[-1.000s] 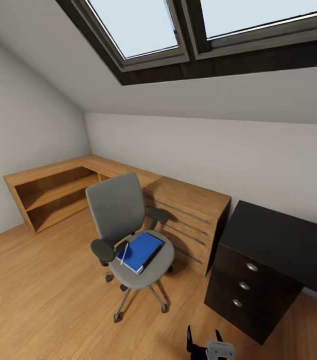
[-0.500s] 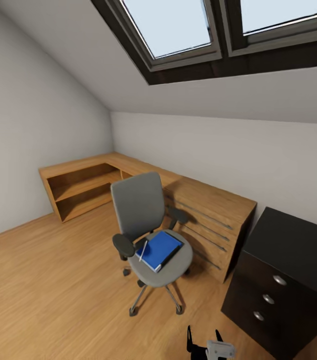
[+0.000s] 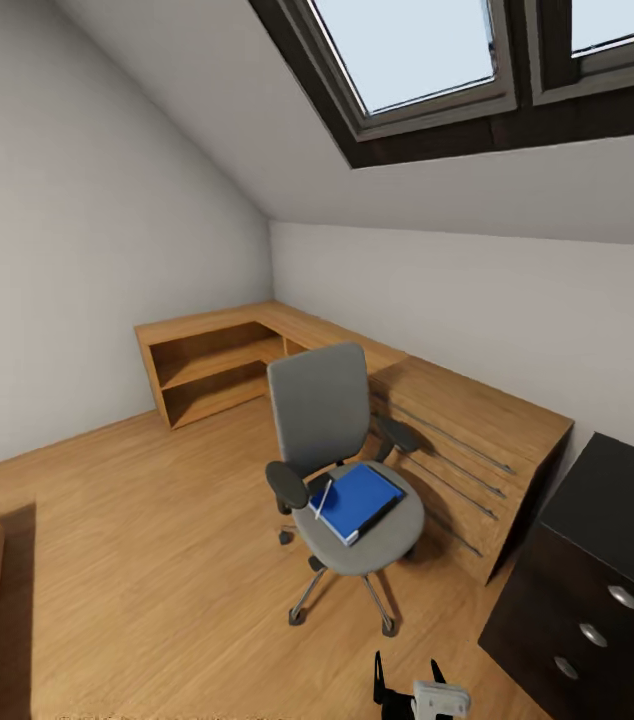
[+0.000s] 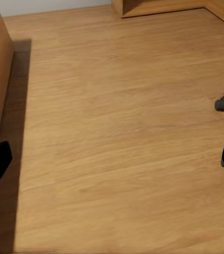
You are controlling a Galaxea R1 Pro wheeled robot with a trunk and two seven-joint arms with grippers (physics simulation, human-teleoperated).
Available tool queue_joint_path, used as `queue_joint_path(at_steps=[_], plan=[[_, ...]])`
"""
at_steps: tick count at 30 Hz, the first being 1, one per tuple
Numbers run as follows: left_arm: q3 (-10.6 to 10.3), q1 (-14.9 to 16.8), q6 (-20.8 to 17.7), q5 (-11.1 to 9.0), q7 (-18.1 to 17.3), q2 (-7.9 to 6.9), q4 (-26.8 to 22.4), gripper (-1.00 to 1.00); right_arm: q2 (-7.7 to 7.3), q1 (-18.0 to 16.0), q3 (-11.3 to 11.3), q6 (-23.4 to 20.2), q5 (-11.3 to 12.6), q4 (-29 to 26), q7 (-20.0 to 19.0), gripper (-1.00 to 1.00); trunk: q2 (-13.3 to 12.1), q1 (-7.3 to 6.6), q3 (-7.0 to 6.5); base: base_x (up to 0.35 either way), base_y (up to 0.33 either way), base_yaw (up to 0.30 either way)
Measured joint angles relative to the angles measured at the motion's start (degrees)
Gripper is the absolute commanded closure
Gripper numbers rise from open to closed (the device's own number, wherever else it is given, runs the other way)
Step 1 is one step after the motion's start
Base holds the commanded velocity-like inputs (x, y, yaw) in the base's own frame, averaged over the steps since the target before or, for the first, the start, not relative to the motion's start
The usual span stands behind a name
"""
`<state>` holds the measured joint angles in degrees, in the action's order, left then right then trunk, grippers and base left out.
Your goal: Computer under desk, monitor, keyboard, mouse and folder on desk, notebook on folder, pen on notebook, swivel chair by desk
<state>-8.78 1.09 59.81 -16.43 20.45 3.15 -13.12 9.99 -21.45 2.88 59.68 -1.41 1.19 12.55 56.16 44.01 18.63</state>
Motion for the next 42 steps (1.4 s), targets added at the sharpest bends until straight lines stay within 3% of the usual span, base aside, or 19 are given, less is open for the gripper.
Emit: queue_joint_path(at_steps=[10, 18, 31, 42], plan=[[0.0, 0.0, 0.0, 0.0, 0.0, 0.04, 0.0, -1.00, -0.01, 0.0, 0.1, -6.5, 0.1, -0.3, -0.4, -1.00, 0.0, 0.00, 0.08, 0.000, 0.000, 0.085], [-0.1, 0.0, 0.0, 0.0, 0.0, 0.04, 1.1, -1.00, -0.01, 0.0, 0.1, -6.9, 0.0, -0.3, -0.4, -1.00, 0.0, -0.01, 0.08, 0.023, 0.029, 0.002], [0.0, 0.0, 0.0, -0.1, 0.0, -0.05, 1.7, -1.00, -0.01, 0.0, 0.2, -7.0, 0.0, -0.4, -0.4, -1.00, 0.0, -0.03, 0.08, 0.236, 0.205, 0.000], [-0.1, 0.0, 0.0, -0.1, 0.0, 0.06, 1.7, -1.00, 0.00, 0.0, 0.1, -7.0, 0.1, -0.4, -0.4, -1.00, 0.0, -0.01, 0.08, 0.155, 0.028, 0.000]])
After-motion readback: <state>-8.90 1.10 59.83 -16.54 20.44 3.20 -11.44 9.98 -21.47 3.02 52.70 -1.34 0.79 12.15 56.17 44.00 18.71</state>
